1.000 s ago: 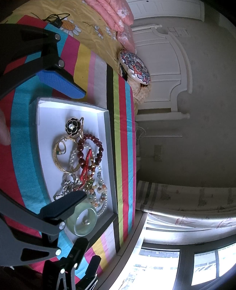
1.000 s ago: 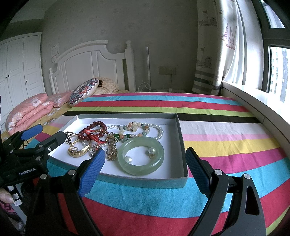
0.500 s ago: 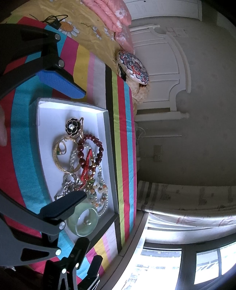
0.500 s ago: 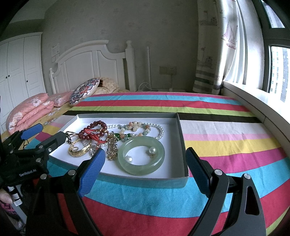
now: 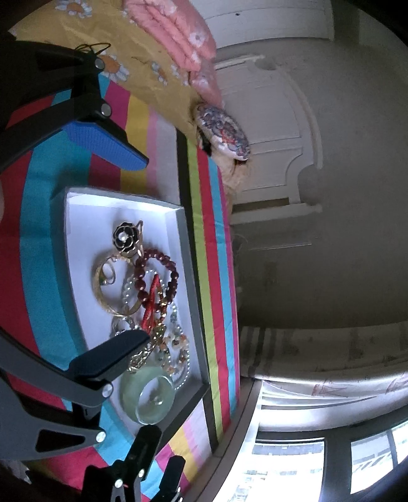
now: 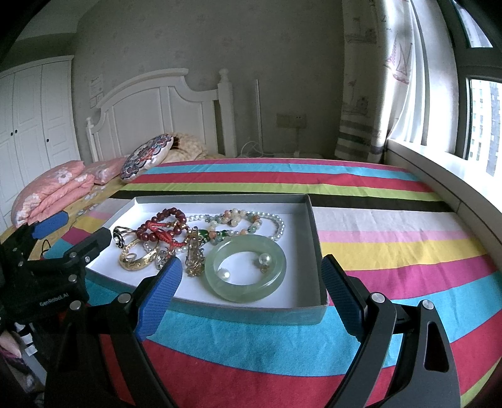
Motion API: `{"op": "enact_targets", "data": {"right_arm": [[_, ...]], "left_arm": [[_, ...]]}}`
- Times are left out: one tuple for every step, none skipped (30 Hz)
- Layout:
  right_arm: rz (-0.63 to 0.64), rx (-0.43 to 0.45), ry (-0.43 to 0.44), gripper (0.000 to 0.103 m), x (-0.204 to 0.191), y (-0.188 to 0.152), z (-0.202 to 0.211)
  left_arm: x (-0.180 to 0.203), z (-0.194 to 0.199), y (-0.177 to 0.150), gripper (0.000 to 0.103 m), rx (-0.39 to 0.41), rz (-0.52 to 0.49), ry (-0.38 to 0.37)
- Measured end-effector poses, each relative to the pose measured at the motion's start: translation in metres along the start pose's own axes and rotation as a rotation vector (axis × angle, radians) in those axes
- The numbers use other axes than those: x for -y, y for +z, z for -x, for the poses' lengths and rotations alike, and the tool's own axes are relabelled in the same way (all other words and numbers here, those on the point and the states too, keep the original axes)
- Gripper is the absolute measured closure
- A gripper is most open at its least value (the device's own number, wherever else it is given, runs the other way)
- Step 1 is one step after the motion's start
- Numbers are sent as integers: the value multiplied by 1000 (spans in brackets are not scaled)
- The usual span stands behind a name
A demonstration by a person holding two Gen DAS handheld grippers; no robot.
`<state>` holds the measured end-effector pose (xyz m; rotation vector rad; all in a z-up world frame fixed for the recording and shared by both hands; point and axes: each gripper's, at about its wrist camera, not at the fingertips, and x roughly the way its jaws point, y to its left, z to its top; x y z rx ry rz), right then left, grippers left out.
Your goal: Organize jewelry
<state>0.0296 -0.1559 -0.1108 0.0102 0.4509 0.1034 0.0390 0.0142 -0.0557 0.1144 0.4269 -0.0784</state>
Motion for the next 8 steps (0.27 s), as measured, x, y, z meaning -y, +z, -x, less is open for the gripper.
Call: {"op": "enact_targets", "data": {"right_arm": [[-1, 0, 1, 17, 0, 0, 0], [0, 1, 2, 17, -1, 0, 0], [0, 3, 4, 17, -1, 0, 1], [0, 7, 8, 17, -2, 0, 1], [1, 7, 12, 17, -3, -1, 1], [1, 4, 18, 17, -4, -1, 1], [2, -8, 28, 17, -5, -1, 2], [4, -24, 40, 17, -4, -1, 2]], "left_arm": [[-2, -1, 1, 3, -14, 8, -19], [-3, -3, 1, 3, -38, 17, -44], [-5, -4, 0, 3, -55, 21, -64], [-6, -5, -1, 3, -78, 28, -82], [-6, -5, -3, 3, -95, 38, -83], [-7, -5, -4, 3, -104, 46, -81], [-8, -4, -6, 3, -114, 55, -82], [-9, -1, -7, 3, -125, 55, -91]]}}
